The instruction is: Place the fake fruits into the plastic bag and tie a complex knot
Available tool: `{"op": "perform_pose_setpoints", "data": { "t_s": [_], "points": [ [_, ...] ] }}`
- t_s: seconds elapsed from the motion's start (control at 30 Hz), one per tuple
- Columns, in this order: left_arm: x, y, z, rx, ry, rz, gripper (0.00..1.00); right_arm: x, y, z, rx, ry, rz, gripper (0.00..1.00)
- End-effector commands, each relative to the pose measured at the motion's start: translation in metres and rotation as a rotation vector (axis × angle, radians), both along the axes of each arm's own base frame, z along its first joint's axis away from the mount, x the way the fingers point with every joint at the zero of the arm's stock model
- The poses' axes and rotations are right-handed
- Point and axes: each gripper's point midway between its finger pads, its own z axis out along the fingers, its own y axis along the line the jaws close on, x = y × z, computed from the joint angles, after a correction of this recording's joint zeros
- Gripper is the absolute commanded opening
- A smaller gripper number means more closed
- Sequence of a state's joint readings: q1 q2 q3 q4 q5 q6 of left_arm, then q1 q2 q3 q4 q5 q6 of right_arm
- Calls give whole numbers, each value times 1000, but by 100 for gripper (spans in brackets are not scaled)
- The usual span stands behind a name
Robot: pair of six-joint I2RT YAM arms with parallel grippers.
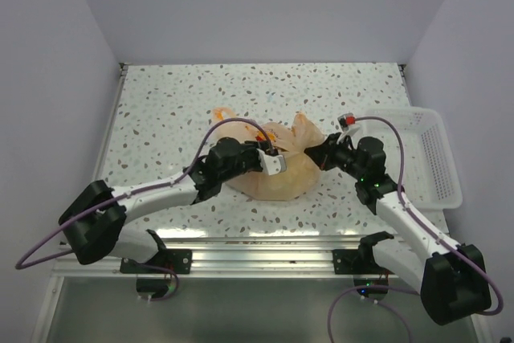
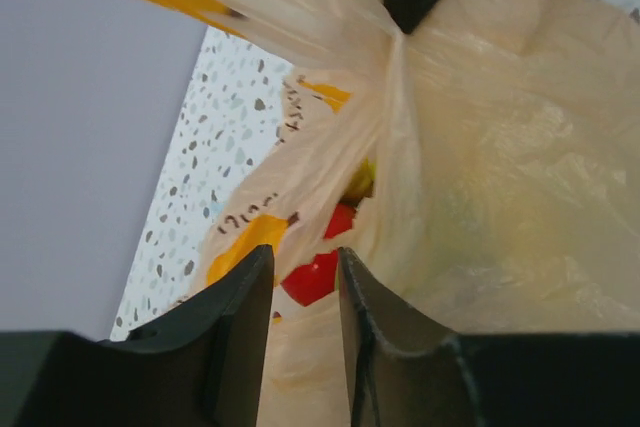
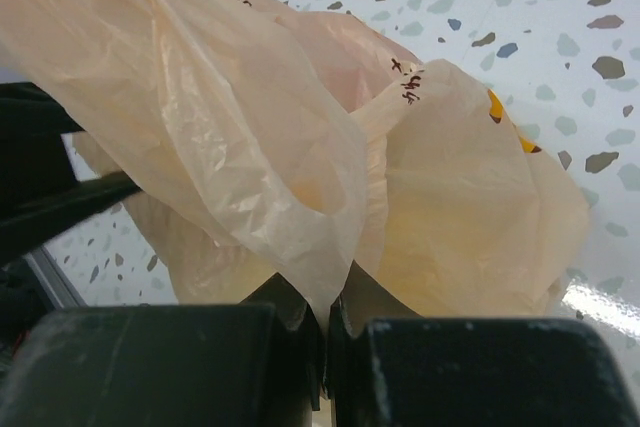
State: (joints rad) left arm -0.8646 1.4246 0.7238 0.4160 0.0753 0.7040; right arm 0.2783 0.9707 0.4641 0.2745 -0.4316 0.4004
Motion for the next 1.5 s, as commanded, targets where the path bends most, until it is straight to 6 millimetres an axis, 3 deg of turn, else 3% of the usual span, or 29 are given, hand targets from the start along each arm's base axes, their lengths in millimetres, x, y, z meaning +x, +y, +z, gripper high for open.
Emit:
{"op": "perform_pose_setpoints", "data": {
  "t_s": [0.0, 0.03, 0.13, 0.23, 0.27, 0.43, 0.6, 0.73, 0.83, 1.0, 1.1, 1.13, 1.23, 1.3, 1.47],
  "points": [
    [-6, -2, 93, -196, -98, -15, 35, 1, -4, -10, 7, 36, -37, 0],
    [-4, -2, 108, -215, -113, -4, 34, 1, -5, -11, 8, 40, -41, 0],
    [7, -5, 121, -223, -137, 20, 31, 0, -4, -14, 5, 45, -36, 0],
    [17, -16, 109, -211, -133, 19, 29, 0, -3, -12, 9, 39, -29, 0],
    [20, -22, 95, -196, -107, 9, 28, 0, -3, -12, 7, 37, -28, 0],
    [27, -40, 62, -167, -48, -19, 26, -1, -3, -4, 4, 22, -23, 0],
    [14, -37, 13, -85, 70, -45, 22, 2, -4, 7, 19, 5, -33, 0],
    [3, -31, -6, -51, 146, -55, 21, 5, -1, 18, 45, -15, -32, 0],
    [-10, -30, -11, -38, 231, -86, 25, 10, 1, 24, 59, -29, -29, 0],
    [-30, -30, -8, -58, 383, -99, 27, 15, 7, 33, 98, -44, -16, 0],
    [-31, -24, 11, -100, 391, -82, 30, 14, 7, 33, 86, -51, -7, 0],
    [-32, -21, 35, -159, 378, -81, 31, 14, 7, 32, 79, -52, -6, 0],
    [-28, -8, 85, -298, 336, -101, 46, 11, 7, 29, 68, -61, 8, 0],
    [-28, -7, 105, -329, 339, -129, 56, 11, 7, 30, 65, -73, 11, 0],
    [-24, -26, 111, -369, 496, -123, 70, 10, 7, 34, 60, -97, 15, 0]
  ]
}}
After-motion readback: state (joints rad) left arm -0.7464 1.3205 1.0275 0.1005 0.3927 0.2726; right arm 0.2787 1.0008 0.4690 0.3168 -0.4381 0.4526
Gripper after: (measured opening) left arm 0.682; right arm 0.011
